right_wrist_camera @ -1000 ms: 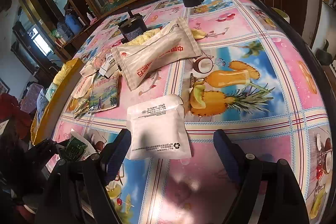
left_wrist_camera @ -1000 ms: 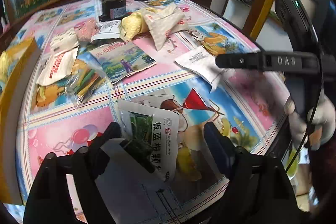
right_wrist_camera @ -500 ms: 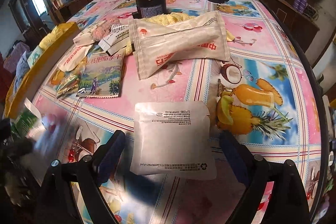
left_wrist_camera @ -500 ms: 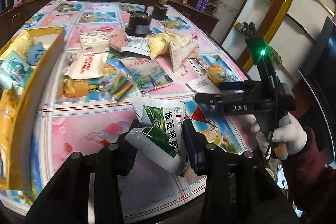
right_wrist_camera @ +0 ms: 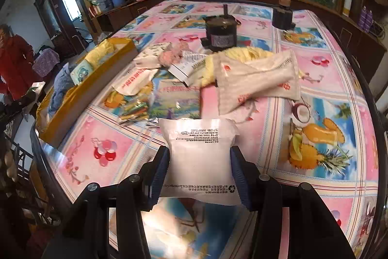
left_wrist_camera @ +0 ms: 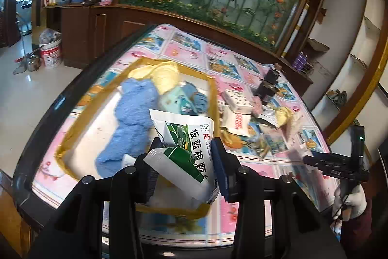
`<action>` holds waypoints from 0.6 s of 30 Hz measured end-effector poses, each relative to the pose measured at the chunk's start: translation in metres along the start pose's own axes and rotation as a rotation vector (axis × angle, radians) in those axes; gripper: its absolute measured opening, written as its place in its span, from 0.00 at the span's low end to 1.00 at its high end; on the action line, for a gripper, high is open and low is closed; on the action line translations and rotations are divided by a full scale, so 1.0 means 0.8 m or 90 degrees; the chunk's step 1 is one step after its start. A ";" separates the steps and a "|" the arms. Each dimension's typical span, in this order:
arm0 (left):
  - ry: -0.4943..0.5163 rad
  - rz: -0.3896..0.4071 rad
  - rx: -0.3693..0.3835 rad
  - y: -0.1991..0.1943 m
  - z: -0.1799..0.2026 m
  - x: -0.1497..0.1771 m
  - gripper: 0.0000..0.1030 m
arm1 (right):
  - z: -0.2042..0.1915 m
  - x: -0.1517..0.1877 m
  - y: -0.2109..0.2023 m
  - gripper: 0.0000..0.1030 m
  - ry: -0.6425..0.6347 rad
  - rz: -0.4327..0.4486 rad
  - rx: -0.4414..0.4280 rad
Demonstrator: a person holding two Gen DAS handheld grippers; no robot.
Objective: Organize soft objects
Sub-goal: 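Grasp the green-and-white packet with the left tool while the right tool reaches toward the white packet, then carry the green-and-white packet and white packet into the tray and open both tools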
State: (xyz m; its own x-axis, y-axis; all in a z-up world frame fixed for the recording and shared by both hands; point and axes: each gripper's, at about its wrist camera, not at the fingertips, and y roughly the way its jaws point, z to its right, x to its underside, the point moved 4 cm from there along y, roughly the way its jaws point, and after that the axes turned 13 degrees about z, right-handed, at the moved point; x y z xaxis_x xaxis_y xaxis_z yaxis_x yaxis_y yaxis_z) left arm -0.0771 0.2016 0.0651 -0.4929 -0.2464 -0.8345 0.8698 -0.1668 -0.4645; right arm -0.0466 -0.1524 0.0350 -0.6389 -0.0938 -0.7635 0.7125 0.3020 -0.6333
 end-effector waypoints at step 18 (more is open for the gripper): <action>-0.004 -0.049 -0.156 0.057 -0.092 0.018 0.46 | -0.241 -0.088 0.057 0.51 -0.165 0.012 -0.181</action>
State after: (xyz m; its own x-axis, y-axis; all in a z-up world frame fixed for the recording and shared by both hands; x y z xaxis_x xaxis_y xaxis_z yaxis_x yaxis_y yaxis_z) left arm -0.0430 0.2607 0.0100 -0.5572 -0.2476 -0.7926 0.8093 0.0516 -0.5851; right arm -0.0247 0.0510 0.0844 -0.5062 -0.3110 -0.8044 0.5910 0.5542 -0.5862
